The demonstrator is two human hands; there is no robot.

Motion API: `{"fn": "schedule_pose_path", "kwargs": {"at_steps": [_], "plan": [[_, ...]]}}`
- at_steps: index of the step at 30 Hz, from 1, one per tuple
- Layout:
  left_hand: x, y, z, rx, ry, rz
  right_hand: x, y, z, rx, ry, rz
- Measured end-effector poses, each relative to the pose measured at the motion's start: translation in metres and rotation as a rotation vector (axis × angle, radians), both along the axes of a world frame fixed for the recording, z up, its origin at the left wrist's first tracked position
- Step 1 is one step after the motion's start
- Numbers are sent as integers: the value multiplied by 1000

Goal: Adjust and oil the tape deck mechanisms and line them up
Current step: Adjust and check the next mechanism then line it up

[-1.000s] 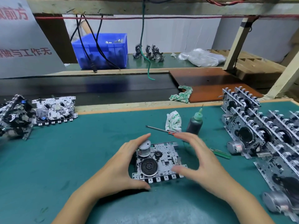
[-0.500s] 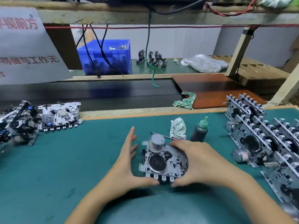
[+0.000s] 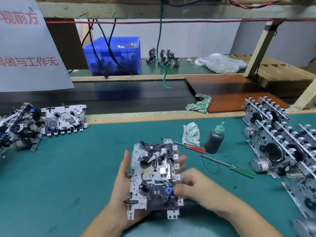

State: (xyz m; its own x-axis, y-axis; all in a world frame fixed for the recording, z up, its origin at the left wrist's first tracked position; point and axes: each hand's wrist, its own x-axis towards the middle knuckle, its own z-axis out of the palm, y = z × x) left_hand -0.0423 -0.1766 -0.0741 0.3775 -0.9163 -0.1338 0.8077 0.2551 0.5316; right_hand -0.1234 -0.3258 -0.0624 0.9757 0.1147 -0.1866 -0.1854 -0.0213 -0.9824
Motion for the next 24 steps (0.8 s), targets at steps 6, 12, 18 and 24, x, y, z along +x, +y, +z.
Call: {"fn": "schedule_pose_path", "kwargs": {"at_steps": [6, 12, 18, 24], "plan": [[8, 4, -12, 94, -5, 128, -15, -70, 6, -1135, -205, -665], [9, 1, -20, 135, 107, 83, -15, -89, -12, -1403, 76, -453], [10, -1, -15, 221, 97, 93, -13, -71, -7, -873, -139, -380], [12, -1, -15, 268, 80, 87, -8, -28, 0, -94, 71, -90]]}}
